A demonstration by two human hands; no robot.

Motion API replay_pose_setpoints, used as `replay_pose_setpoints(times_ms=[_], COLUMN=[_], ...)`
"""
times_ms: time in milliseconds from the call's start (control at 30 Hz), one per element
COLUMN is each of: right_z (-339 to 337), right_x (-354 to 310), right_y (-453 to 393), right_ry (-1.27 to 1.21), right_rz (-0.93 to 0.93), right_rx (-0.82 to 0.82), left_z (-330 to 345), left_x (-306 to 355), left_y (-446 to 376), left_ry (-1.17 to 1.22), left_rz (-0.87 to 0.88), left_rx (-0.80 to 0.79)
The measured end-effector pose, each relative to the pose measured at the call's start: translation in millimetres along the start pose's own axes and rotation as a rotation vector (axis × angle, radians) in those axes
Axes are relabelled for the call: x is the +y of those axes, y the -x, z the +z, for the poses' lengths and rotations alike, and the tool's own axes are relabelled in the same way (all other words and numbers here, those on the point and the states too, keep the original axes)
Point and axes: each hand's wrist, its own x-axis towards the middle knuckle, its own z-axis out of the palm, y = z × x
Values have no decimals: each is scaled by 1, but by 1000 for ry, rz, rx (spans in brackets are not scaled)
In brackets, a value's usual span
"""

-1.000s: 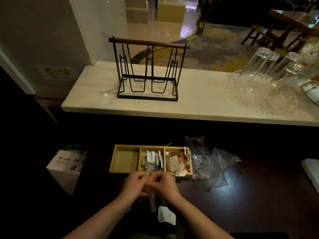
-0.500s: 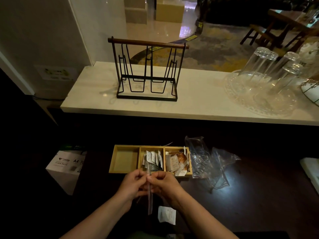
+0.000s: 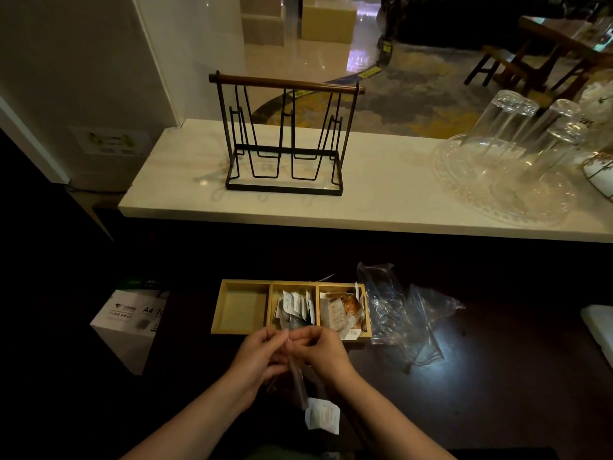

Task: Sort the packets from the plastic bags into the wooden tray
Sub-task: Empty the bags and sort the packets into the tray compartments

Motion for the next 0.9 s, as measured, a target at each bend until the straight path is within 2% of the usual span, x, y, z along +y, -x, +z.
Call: replay_pose_setpoints(times_ms=[300, 467, 633, 767, 900], right_z=[6, 4, 3, 0, -1], right_x=[0, -3, -3, -7, -7], right_y=[-5, -7, -7, -3, -1], right_ry=[-99, -409, -597, -524, -169], right_rz=[100, 241, 268, 264, 158], right_rx=[25, -68, -104, -147, -5], left_z=[-2, 2, 7, 8, 8], left_x=[-1, 0, -6, -11, -11], left_y=[1, 1, -1, -1, 2], left_ry=[-130, -239, -262, -244, -258], left_rz=[89, 168, 205, 183, 185], left_rx=[63, 76, 117, 108, 87])
